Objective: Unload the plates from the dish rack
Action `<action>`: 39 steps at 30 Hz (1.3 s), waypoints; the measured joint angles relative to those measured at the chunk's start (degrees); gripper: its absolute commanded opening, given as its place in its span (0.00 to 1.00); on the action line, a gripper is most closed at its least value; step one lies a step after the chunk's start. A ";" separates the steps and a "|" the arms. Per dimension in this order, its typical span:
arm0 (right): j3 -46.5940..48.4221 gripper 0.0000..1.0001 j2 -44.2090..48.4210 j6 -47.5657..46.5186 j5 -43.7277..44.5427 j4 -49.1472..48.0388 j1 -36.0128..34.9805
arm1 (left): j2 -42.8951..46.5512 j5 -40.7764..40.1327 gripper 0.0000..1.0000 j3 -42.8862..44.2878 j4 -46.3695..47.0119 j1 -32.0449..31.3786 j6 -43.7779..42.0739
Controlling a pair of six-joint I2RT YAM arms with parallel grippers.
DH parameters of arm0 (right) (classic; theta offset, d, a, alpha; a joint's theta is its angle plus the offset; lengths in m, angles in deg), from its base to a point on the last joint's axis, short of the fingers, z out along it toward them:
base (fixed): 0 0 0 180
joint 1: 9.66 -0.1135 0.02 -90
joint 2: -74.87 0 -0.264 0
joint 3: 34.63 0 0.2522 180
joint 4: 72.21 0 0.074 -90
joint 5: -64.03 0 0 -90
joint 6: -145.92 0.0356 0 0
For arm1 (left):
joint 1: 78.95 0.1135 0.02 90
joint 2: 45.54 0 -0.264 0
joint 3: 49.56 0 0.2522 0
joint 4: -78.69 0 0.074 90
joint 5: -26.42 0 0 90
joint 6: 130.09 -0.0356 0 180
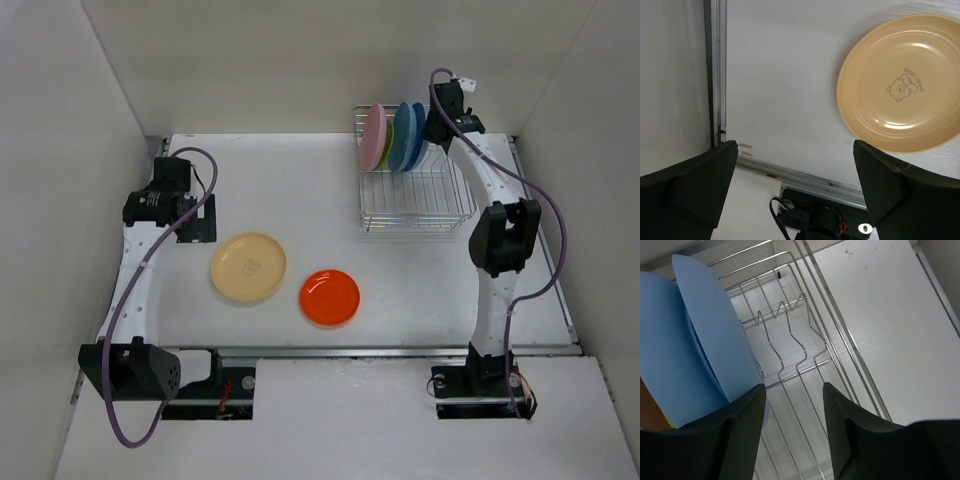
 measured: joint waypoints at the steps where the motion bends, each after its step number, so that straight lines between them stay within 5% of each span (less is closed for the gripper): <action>1: 0.00 0.54 -0.26 -0.22 -0.59 -0.46 0.26 | -0.20 0.02 1.00 0.00 0.00 0.00 0.00; 9: -2.75 0.53 0.31 -0.09 -0.09 -4.17 -0.17 | -0.68 0.00 1.00 0.00 0.00 0.00 0.00; 16: -16.63 0.72 10.97 -0.98 -1.73 -10.82 -0.20 | -1.49 0.26 1.00 0.00 0.00 0.00 -0.44; 20: -14.53 0.75 13.90 -2.08 -6.60 -13.79 -0.20 | -1.49 0.59 1.00 0.00 -0.04 0.00 -0.55; 25: -5.55 0.66 8.26 -2.36 -11.06 -14.36 -0.09 | -1.49 0.87 1.00 0.00 -0.09 0.00 -0.66; 35: -4.94 0.49 -1.46 0.57 -7.06 -9.66 -0.09 | -1.49 1.44 1.00 0.00 -0.17 0.00 -0.76; 38: -4.92 0.34 -1.40 1.11 -5.95 -9.46 -0.09 | -1.49 1.49 1.00 0.00 -0.20 0.00 -0.79; 39: -4.92 0.20 -1.40 1.33 -5.97 -9.44 -0.09 | -1.49 1.49 1.00 0.00 -0.20 0.00 -0.79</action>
